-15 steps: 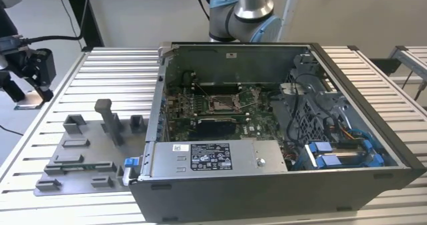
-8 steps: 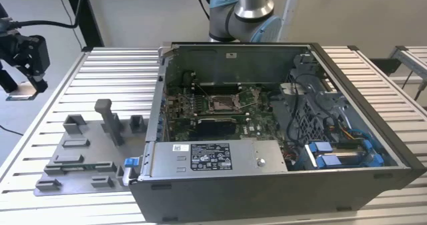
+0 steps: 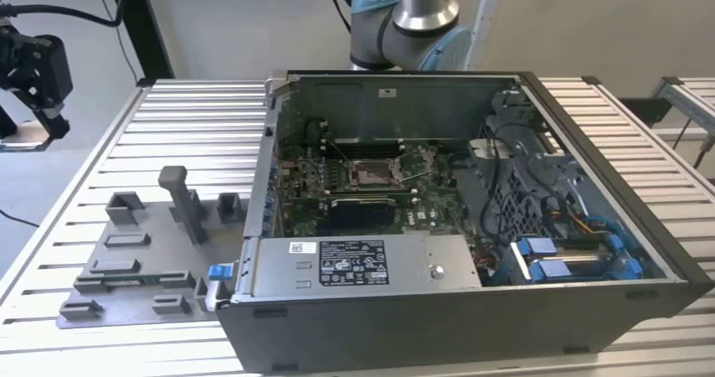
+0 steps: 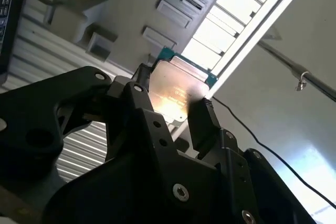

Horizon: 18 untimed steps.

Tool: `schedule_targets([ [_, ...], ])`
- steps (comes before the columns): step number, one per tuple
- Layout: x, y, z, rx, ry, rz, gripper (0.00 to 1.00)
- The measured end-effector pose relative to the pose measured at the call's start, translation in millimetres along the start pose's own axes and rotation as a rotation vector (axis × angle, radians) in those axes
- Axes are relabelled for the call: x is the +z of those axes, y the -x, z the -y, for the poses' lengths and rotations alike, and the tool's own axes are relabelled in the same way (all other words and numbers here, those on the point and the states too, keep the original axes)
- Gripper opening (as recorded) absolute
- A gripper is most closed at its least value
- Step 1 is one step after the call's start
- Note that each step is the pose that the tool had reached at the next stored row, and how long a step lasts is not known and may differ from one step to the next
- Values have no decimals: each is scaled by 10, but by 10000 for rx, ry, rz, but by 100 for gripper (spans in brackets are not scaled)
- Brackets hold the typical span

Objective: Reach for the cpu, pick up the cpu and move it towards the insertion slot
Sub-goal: 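Pick up the cpu and move it towards the insertion slot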

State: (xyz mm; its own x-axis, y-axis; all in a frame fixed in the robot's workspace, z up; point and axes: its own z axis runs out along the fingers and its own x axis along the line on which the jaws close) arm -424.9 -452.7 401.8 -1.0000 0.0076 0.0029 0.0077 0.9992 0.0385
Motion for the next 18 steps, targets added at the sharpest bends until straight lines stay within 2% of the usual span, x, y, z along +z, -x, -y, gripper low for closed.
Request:
schedule_targets([
  [9, -214, -1, -8, 0, 0, 0, 0],
  [18, -338, -1, -13, -1, 0, -1, 0],
])
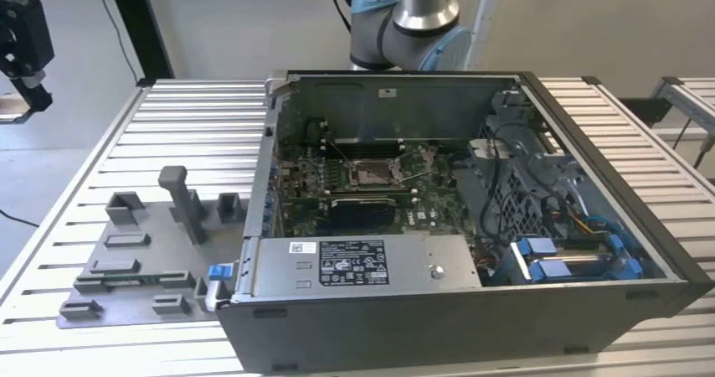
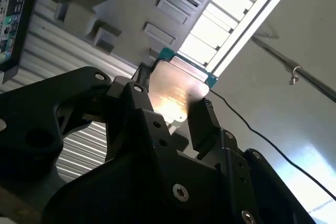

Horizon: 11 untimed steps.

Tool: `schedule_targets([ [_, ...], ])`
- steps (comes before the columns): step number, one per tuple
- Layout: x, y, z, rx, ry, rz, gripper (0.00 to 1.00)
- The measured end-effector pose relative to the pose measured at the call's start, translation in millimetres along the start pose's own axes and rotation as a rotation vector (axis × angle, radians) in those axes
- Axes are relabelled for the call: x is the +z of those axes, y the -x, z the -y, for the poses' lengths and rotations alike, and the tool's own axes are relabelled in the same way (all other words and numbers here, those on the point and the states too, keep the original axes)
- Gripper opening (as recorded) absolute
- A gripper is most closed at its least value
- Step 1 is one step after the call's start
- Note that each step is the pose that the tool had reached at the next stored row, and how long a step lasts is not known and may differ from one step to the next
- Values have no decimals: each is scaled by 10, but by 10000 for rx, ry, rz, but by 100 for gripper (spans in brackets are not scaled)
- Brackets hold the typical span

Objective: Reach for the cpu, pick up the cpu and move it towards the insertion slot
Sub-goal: 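Pick up the cpu and move it towards the insertion slot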

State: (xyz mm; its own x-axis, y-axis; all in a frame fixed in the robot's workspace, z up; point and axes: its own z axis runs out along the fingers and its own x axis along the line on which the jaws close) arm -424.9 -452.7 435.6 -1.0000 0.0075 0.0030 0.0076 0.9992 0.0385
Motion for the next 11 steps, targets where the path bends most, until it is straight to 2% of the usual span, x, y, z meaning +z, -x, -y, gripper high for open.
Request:
schedule_targets([
  [3, -34, 0, -2, 0, 0, 0, 0],
  [11, -34, 7, -1, -1, 1, 1, 0],
])
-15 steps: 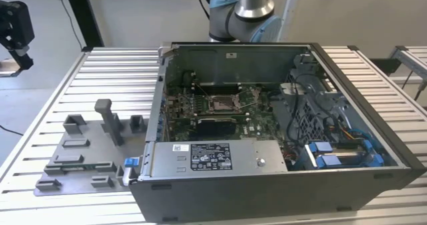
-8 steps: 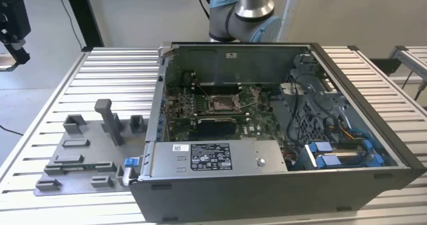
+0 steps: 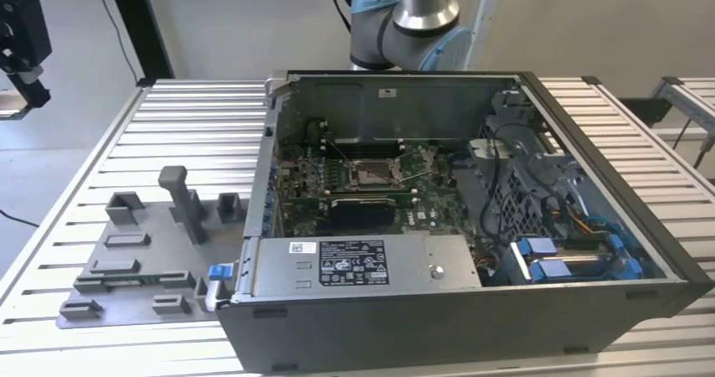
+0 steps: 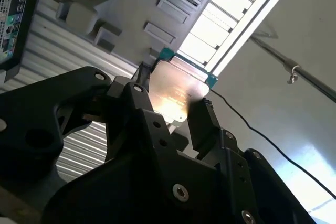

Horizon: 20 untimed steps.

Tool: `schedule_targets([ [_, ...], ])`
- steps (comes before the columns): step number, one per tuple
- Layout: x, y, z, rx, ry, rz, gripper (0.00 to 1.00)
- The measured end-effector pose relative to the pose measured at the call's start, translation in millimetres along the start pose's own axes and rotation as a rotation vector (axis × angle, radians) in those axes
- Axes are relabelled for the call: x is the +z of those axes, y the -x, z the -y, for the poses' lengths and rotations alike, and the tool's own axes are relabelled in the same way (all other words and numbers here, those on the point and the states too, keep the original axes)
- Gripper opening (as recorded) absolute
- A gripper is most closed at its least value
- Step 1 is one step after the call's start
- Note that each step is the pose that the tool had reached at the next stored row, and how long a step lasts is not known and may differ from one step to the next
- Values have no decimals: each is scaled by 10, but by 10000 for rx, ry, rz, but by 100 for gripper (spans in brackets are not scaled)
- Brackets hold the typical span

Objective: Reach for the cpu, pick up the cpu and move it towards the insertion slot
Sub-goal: 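Pick up the cpu and move it towards the insertion slot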

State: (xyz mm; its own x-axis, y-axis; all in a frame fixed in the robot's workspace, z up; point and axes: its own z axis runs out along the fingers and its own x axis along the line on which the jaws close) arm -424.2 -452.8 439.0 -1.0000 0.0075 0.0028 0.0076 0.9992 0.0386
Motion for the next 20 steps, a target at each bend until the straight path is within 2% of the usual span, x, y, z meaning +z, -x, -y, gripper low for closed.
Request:
schedule_targets([
  [5, -1, 89, -3, 1, -1, -2, 0],
  [20, -1, 478, -10, 1, 0, 0, 0],
])
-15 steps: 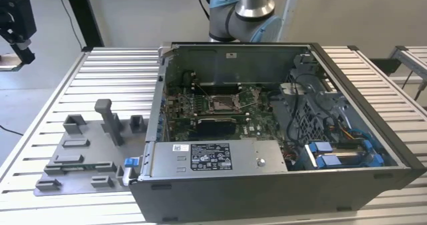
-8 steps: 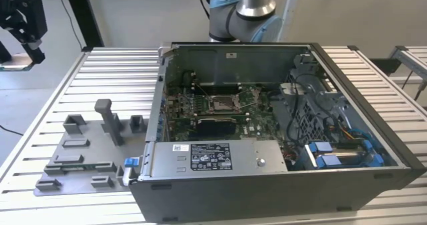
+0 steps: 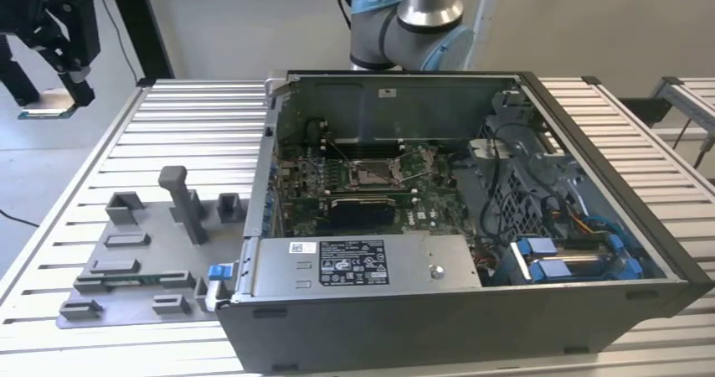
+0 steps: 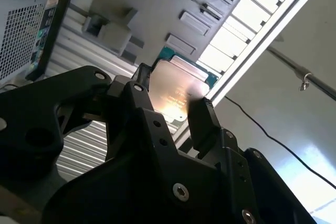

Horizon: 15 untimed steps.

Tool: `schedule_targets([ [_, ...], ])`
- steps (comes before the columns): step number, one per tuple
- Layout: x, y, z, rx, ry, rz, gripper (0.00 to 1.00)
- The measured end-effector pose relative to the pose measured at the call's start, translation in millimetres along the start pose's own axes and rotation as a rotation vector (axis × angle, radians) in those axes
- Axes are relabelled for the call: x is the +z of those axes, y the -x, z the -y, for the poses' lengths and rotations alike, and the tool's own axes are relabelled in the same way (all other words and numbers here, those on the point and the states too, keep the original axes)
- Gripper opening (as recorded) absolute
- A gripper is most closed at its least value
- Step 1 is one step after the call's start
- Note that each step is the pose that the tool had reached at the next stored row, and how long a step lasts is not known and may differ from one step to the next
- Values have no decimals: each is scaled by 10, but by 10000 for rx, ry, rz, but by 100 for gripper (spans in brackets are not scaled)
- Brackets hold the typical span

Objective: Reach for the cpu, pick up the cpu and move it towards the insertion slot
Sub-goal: 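Pick up the cpu and move it towards the insertion slot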

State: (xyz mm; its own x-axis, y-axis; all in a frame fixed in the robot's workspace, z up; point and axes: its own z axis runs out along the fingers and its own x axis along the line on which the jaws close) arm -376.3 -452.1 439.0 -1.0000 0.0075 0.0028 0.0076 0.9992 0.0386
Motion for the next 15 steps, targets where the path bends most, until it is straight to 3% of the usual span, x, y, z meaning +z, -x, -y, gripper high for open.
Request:
schedule_targets([
  [11, -1, 327, -7, 0, 0, -1, 0],
  [15, -1, 396, -10, 0, -1, -1, 0],
])
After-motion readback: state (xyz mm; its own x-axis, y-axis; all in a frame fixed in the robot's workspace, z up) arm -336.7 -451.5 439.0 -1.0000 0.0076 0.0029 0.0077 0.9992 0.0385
